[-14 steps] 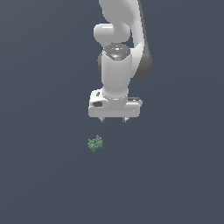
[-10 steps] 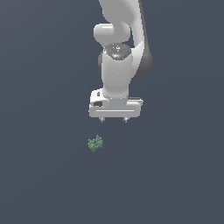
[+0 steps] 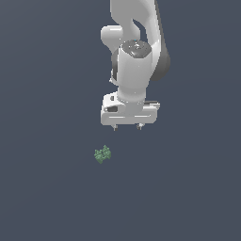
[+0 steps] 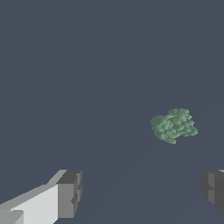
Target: Pick up the object and move it to a goal position.
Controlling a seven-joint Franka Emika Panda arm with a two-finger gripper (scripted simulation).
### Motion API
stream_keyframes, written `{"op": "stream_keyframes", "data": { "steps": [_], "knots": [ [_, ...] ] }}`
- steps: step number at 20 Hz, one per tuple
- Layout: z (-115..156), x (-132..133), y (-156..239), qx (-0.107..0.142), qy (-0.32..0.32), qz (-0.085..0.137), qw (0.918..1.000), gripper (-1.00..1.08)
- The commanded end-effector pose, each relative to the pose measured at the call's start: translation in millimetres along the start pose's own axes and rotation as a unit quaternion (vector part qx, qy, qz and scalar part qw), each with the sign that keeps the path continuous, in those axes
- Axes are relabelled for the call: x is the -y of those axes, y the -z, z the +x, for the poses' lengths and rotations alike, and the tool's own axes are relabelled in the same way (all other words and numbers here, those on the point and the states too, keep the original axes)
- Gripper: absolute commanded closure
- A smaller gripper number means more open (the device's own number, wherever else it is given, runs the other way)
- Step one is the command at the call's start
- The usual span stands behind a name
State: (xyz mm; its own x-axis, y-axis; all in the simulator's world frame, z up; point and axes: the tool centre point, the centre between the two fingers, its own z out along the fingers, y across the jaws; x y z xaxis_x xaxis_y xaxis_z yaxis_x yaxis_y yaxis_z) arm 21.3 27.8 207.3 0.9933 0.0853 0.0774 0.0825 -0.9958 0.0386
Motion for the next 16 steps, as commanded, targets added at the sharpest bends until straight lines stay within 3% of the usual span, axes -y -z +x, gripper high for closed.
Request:
{"op": "stream_keyframes", "data": {
  "steps": [1, 8, 16],
  "knots": [
    [0, -1, 0, 0.000, -0.001, 0.000, 1.0000, -0.92],
    [2, -6, -6, 0.003, -0.031, 0.002, 0.9995, -0.92],
    [7, -22, -23, 0.011, -0.117, 0.006, 0.9931, -0.92]
  ]
}}
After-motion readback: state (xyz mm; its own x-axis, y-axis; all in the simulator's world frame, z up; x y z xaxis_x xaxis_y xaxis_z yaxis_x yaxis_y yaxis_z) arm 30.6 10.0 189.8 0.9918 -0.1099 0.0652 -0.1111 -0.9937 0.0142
